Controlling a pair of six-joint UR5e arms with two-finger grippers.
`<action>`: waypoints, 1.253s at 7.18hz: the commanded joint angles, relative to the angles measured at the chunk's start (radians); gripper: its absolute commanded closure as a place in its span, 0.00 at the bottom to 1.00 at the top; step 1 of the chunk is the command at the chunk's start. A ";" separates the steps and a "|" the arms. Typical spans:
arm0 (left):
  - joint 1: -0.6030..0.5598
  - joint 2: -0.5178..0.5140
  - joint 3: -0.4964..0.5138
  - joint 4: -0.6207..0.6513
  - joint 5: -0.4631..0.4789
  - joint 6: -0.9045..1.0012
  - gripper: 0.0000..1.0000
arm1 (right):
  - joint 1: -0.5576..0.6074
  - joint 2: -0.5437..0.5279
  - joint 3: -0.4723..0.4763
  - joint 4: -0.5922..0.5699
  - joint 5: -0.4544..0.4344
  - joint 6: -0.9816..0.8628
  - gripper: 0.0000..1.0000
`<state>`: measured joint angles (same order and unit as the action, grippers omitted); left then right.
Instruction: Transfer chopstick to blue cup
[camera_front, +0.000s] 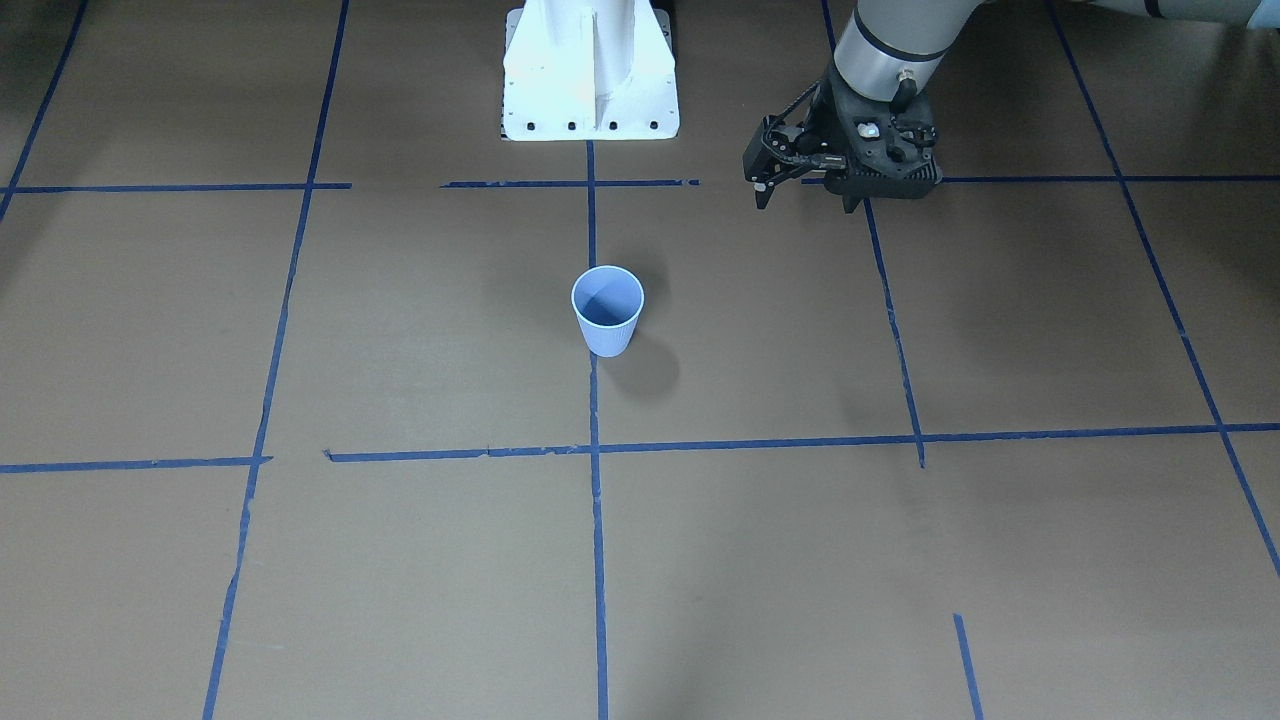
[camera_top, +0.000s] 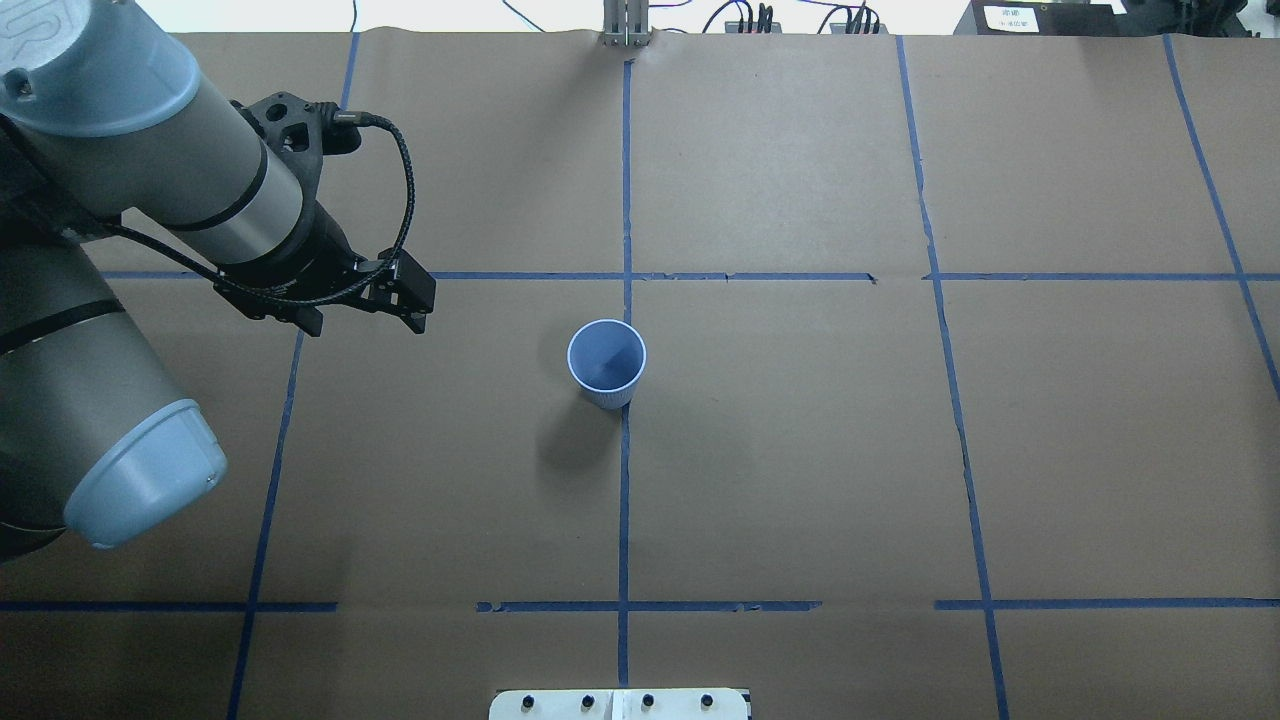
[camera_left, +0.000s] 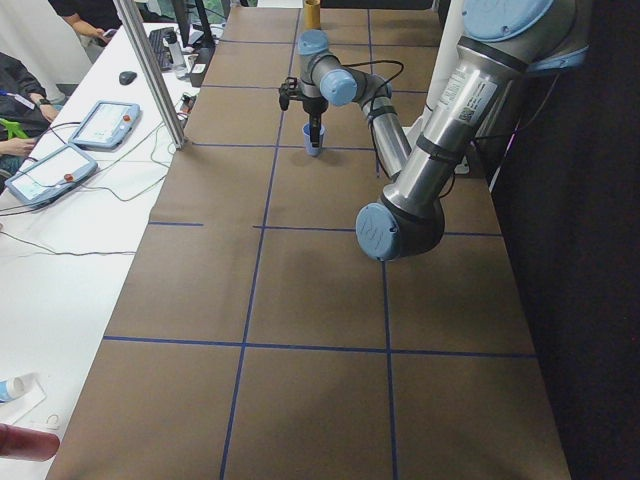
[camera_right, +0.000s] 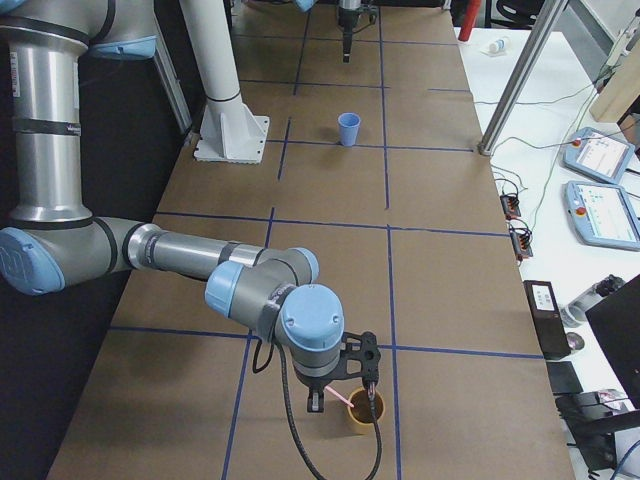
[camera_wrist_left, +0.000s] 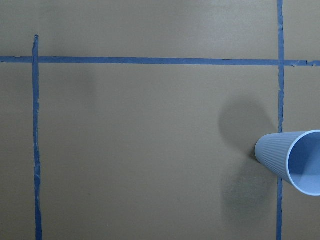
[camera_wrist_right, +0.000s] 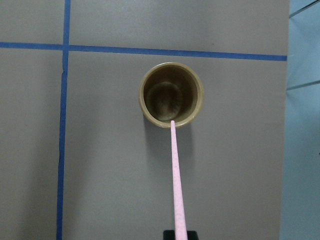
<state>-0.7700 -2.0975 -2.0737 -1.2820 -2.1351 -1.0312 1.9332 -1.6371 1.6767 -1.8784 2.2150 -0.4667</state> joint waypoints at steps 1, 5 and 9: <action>0.000 0.002 -0.002 0.000 0.000 -0.004 0.00 | 0.094 0.084 0.127 -0.216 -0.064 -0.073 1.00; -0.061 0.123 -0.072 0.003 0.003 0.144 0.00 | -0.115 0.331 0.190 -0.403 0.176 0.261 1.00; -0.346 0.328 -0.040 0.012 -0.075 0.576 0.00 | -0.353 0.482 0.289 -0.390 0.262 0.674 1.00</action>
<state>-1.0298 -1.8350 -2.1309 -1.2670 -2.1637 -0.5715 1.6564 -1.1934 1.9182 -2.2749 2.4543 0.0663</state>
